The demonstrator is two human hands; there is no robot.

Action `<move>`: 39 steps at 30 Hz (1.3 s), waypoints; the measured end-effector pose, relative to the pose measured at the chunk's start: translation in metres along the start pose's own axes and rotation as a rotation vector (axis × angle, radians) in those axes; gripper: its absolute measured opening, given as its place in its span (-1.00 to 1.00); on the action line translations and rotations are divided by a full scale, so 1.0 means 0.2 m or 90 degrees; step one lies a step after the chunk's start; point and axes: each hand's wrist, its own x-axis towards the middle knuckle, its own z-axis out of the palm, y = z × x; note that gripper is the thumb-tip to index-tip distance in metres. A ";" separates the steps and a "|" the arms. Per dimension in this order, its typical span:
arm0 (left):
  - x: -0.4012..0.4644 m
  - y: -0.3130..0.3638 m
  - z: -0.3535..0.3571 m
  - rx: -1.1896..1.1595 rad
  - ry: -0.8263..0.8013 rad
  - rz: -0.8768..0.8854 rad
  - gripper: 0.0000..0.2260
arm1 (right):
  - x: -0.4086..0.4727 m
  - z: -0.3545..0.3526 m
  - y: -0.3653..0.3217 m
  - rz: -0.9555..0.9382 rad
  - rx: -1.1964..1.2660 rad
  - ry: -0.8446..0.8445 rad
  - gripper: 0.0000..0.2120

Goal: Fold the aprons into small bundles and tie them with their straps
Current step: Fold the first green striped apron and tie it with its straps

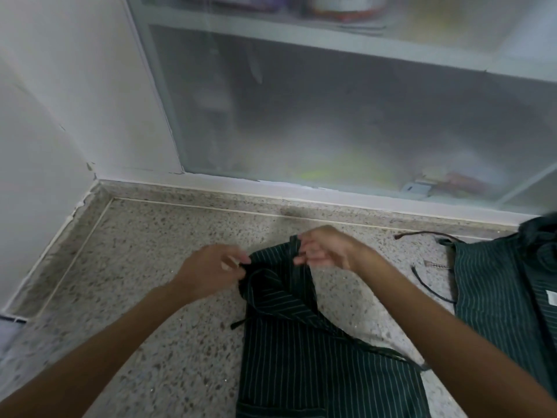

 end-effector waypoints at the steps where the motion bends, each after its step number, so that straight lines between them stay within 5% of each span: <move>1: 0.03 0.06 -0.03 -0.090 -0.001 -0.017 -0.88 | 0.00 -0.04 -0.06 0.009 0.112 -0.002 -0.86; 5: 0.20 0.27 -0.11 -0.051 -0.166 -0.052 -0.52 | 0.08 -0.09 -0.26 0.066 0.492 -0.059 -0.78; 8: 0.35 0.30 -0.13 0.061 -0.056 0.031 -0.81 | 0.06 -0.12 -0.33 0.000 0.564 -0.092 -0.85; 10: 0.40 0.29 -0.15 0.115 0.011 0.033 -0.89 | 0.01 -0.15 -0.32 -0.027 0.420 -0.084 -0.73; 13: 0.39 0.25 -0.15 0.144 0.046 -0.026 -0.83 | -0.04 -0.15 -0.14 -0.042 -0.068 0.089 -0.77; 16: 0.32 0.16 -0.05 0.208 -0.027 -0.065 -0.73 | 0.00 -0.02 0.10 -0.026 -0.406 0.090 -0.57; 19: 0.26 0.10 0.06 0.205 -0.067 -0.040 -0.77 | 0.12 0.11 0.24 -0.066 -0.599 0.101 -0.63; 23: 0.28 0.05 0.13 0.171 -0.099 0.085 -0.58 | 0.17 0.12 0.22 0.042 -0.275 0.118 -0.60; 27: 0.30 0.01 0.12 0.360 -0.147 0.143 -0.74 | 0.19 0.10 0.27 -0.017 -0.417 0.079 -0.64; 30: 0.25 -0.01 0.13 0.307 -0.068 0.206 -0.91 | 0.21 0.13 0.29 -0.036 -0.367 0.067 -0.74; 32: 0.22 -0.05 0.12 0.241 0.007 0.240 -0.83 | 0.20 0.10 0.24 0.034 -0.130 0.058 -0.83; 35: 0.17 -0.08 0.09 0.129 0.117 0.240 -0.77 | 0.13 -0.04 0.14 0.095 0.203 0.014 -0.66; 39: 0.18 -0.05 0.10 0.152 0.157 0.286 -0.85 | 0.03 -0.15 -0.11 -0.015 0.156 0.031 -0.61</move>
